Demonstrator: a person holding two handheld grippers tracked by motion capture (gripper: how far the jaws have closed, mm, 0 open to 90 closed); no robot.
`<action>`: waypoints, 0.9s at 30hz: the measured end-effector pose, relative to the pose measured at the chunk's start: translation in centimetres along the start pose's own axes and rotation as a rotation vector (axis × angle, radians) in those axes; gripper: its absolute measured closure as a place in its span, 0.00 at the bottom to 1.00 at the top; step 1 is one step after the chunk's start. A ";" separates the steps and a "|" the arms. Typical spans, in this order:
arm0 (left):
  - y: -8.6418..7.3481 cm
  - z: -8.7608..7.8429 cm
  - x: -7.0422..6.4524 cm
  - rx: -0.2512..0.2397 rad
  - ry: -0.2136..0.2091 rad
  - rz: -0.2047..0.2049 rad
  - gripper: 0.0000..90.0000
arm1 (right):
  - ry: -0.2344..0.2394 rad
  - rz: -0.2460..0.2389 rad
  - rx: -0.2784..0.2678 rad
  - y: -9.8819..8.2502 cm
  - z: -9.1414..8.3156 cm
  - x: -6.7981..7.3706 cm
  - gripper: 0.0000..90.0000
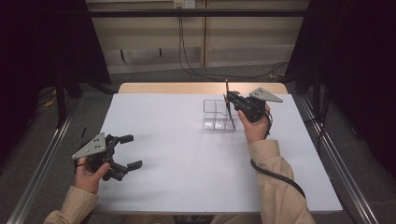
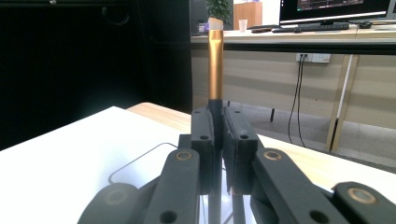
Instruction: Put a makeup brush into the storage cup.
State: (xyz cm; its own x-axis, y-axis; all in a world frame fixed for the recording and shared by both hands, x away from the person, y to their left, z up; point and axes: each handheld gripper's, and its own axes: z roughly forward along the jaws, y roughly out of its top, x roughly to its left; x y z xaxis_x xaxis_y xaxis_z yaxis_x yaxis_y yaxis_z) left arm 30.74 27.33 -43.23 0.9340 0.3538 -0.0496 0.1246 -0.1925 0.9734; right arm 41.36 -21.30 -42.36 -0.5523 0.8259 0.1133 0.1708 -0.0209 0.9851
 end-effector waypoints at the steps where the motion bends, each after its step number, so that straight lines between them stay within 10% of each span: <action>1: 0.0 0.0 0.0 -0.001 0.000 0.000 0.00 | 0.000 -0.001 -0.001 -0.1 0.0 0.0 0.93; 27: 0.0 0.0 0.0 -0.002 -0.003 0.002 0.00 | 0.010 -0.002 0.007 -0.8 -0.2 0.2 0.93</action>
State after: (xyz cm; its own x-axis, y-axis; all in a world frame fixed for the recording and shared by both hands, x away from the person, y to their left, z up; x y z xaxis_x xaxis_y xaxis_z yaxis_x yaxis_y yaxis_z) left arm 30.73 27.28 -43.22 0.9352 0.3509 -0.0486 0.1225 -0.1915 0.9738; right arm 40.99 -21.26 -43.09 -0.5611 0.8200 0.1128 0.1751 -0.0156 0.9844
